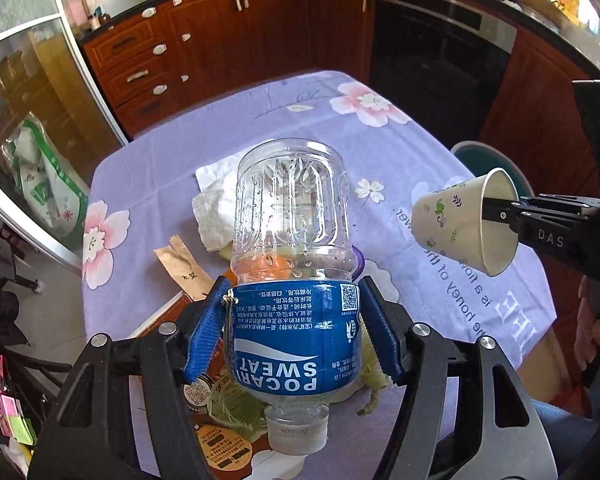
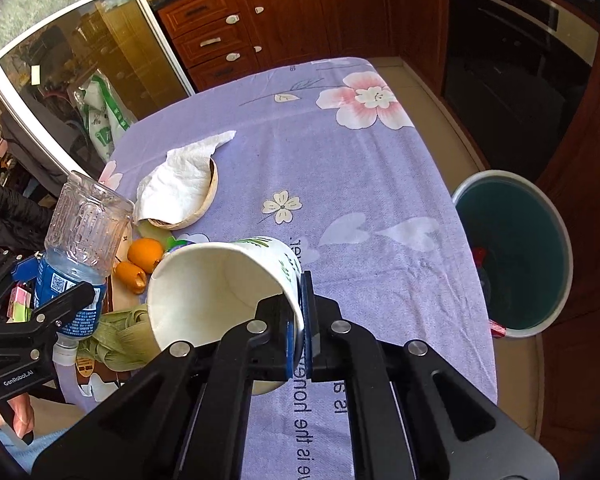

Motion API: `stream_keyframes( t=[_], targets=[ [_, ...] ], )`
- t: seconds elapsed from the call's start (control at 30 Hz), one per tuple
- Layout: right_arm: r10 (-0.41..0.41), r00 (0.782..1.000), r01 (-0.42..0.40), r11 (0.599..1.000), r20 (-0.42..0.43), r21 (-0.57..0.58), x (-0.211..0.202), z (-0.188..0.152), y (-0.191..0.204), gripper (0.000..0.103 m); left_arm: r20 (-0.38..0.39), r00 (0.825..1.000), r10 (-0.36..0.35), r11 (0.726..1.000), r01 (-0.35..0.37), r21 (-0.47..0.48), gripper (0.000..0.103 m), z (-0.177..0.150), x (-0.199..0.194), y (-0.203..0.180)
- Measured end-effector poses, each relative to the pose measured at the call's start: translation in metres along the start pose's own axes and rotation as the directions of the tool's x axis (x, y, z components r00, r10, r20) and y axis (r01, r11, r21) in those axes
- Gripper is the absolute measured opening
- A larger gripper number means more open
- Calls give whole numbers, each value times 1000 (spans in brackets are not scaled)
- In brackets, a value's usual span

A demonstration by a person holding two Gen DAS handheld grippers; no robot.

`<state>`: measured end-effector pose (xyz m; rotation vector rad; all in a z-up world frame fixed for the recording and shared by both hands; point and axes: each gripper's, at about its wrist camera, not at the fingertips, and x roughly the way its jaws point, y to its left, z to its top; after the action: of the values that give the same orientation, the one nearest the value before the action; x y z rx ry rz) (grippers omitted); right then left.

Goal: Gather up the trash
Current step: 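Grasp the plastic water bottle with the left tool while the right tool holds the cup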

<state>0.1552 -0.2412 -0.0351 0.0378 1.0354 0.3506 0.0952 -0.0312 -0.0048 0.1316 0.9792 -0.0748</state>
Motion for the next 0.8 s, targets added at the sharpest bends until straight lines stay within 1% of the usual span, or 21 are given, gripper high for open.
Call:
stream_keyframes(
  t=[0.2,0.4,0.43,0.5,0.53,0.63,0.8],
  targets=[
    [13,999,-14,1000,46,20,-20,2,-8,3,58,998,-1,1000,1,3,66,15,-26,-4],
    [21,993,-27,998,112,55,-48,4,-25,3,140,990,-36,999,35,11,66,38,-62,-8],
    [21,993,-28,998,117,59,-51,4,-28,3,148,988,-37,999,35,14,64,42,-65,-8],
    [17,993,-25,998,119,65,-53,1,-31,3,144,988,-47,999,46,16,61,46,-65,-10],
    [18,993,-26,997,117,67,-53,0,-33,3,137,989,-52,999,50,18,58,48,-62,-11],
    [18,993,-27,997,117,76,-52,-3,-36,3,121,991,-54,998,52,27,56,52,-54,-19],
    [10,993,-21,995,118,94,-52,-7,-44,3,116,990,-78,995,71,65,52,59,-44,-37]
  ],
)
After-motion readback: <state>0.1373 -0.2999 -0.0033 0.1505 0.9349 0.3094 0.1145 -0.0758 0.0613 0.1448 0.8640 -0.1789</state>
